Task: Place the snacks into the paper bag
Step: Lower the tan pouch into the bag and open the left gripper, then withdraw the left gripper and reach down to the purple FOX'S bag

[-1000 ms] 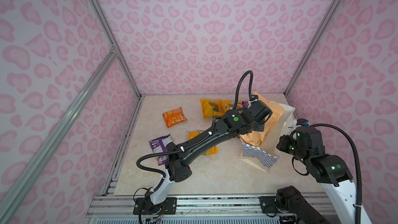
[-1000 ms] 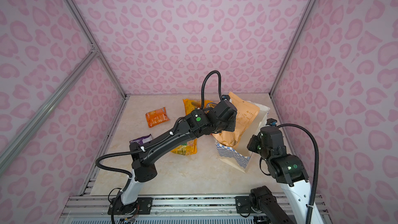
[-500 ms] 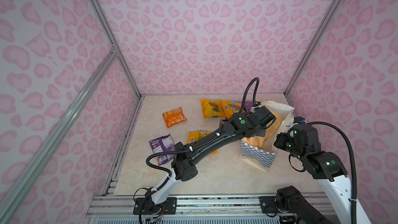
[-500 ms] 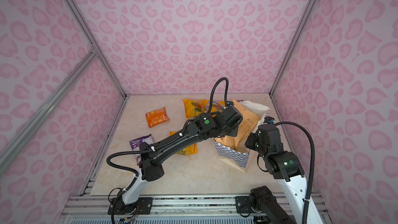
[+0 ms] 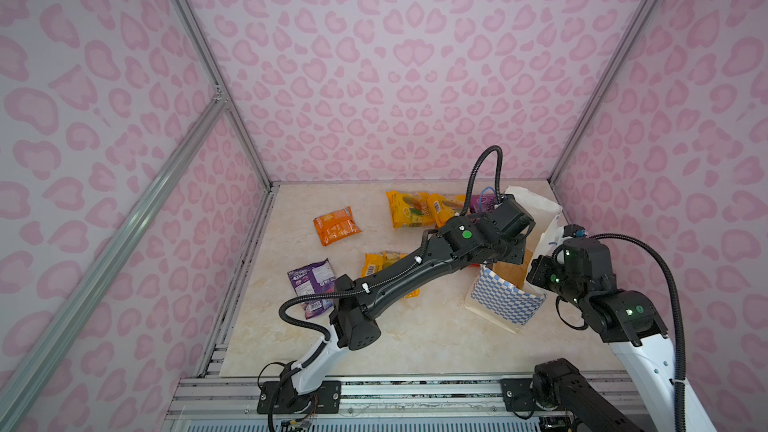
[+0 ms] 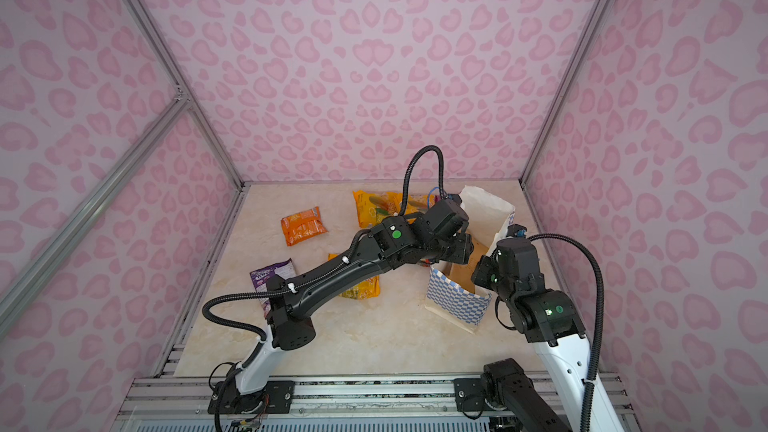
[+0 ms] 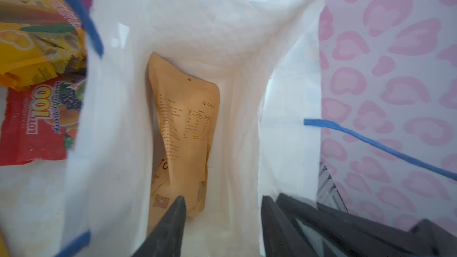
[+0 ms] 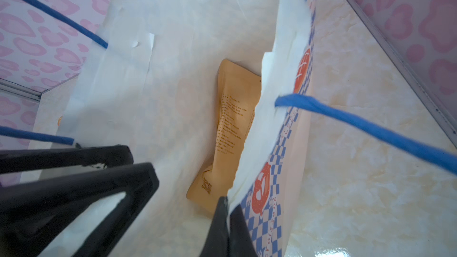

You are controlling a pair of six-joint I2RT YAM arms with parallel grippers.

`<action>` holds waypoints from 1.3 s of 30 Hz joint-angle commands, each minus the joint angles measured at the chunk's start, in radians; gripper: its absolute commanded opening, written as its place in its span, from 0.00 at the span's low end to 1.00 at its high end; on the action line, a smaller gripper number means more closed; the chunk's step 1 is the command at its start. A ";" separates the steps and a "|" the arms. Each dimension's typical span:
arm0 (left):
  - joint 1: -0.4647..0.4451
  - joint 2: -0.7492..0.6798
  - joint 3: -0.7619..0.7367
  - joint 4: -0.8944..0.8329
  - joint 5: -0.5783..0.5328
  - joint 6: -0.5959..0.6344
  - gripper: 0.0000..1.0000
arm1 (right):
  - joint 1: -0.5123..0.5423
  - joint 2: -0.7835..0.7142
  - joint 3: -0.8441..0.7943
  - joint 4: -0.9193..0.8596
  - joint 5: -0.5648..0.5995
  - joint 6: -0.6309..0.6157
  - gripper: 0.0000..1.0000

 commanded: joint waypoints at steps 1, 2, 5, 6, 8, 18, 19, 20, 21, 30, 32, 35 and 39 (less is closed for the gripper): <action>-0.002 -0.125 0.008 0.077 0.075 0.035 0.56 | -0.004 -0.010 0.004 0.000 -0.008 -0.006 0.00; -0.002 -0.142 0.008 0.077 0.082 0.047 0.59 | -0.006 -0.014 0.008 -0.008 -0.008 -0.006 0.00; -0.002 -0.208 0.004 0.078 0.113 0.093 0.67 | -0.011 -0.022 0.017 -0.033 -0.009 -0.010 0.00; -0.002 -0.234 -0.002 0.080 0.130 0.109 0.69 | -0.013 -0.018 0.022 -0.041 -0.018 -0.012 0.00; -0.001 -0.289 -0.028 0.086 0.156 0.148 0.74 | -0.017 -0.005 0.043 -0.080 -0.017 -0.002 0.06; -0.002 -0.625 -0.297 0.138 0.150 0.306 0.99 | -0.030 0.044 0.190 -0.268 0.137 0.051 0.76; -0.002 -0.662 -0.332 0.143 0.145 0.314 1.00 | -0.032 0.056 0.212 -0.290 0.149 0.052 0.81; -0.002 -0.695 -0.368 0.153 0.143 0.318 1.00 | -0.033 0.065 0.228 -0.306 0.159 0.049 0.85; -0.002 -0.733 -0.408 0.169 0.140 0.323 1.00 | -0.033 0.077 0.246 -0.325 0.173 0.050 0.89; 0.023 -1.120 -0.897 0.270 -0.134 0.359 0.98 | -0.079 0.212 0.361 -0.404 0.229 0.073 0.97; 0.049 -1.197 -0.985 0.266 -0.184 0.354 0.97 | -0.101 0.242 0.354 -0.393 0.209 0.071 0.91; 0.111 -1.298 -1.104 0.239 -0.236 0.328 0.97 | -0.132 0.264 0.328 -0.351 0.181 0.059 0.74; 0.248 -1.334 -1.155 0.104 -0.219 0.239 0.97 | -0.147 0.265 0.304 -0.323 0.166 0.037 0.40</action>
